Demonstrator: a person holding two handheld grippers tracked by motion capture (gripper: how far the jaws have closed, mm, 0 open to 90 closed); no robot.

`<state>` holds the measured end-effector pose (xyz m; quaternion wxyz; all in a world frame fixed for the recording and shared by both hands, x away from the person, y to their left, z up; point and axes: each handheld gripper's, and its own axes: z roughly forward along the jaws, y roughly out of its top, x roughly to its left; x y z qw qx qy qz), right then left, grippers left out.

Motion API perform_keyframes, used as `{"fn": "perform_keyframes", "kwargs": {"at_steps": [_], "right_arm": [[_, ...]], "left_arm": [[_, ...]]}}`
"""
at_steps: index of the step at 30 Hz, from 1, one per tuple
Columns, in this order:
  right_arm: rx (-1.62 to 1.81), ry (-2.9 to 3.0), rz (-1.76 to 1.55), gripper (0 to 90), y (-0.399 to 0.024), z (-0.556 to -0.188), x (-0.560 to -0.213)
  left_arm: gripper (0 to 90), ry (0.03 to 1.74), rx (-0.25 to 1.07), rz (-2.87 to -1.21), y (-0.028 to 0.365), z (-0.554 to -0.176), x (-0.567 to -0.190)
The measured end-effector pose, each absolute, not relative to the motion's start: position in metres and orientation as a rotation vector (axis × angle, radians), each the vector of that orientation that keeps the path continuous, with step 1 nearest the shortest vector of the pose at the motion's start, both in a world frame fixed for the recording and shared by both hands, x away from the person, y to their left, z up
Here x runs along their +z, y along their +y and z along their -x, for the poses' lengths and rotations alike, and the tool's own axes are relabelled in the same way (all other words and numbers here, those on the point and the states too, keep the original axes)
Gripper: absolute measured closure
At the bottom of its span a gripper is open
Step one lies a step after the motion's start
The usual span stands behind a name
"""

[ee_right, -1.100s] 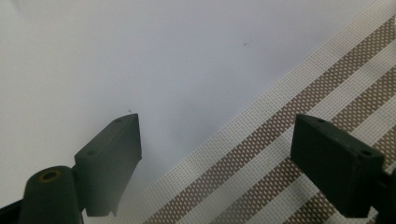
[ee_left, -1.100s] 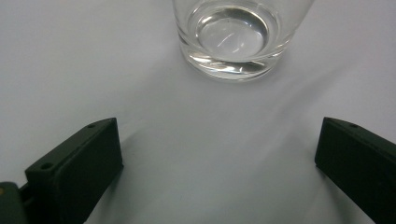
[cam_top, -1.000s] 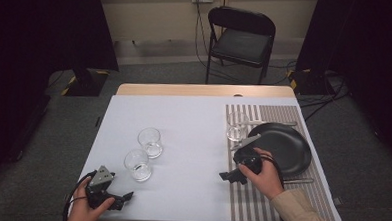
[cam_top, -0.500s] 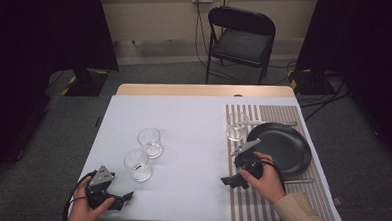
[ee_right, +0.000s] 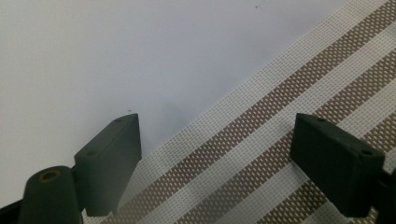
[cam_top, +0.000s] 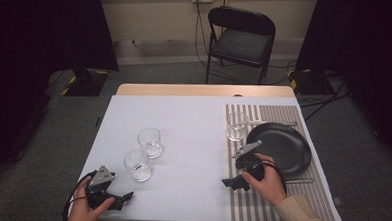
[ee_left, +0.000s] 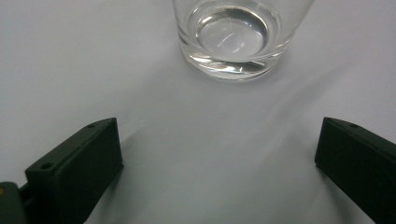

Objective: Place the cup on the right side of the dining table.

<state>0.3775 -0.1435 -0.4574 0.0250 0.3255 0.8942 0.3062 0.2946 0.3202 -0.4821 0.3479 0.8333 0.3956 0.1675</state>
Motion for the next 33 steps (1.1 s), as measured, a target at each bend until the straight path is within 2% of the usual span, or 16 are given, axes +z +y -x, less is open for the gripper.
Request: {"fn": "perform_keyframes", "kwargs": {"at_steps": [33], "right_arm": [[0.98, 2.638, -0.846, 14.4, -0.146, -0.358, -0.47]], "left_arm": [[0.0, 1.025, 0.434, -2.161, 0.32, -0.295, -0.482]]}}
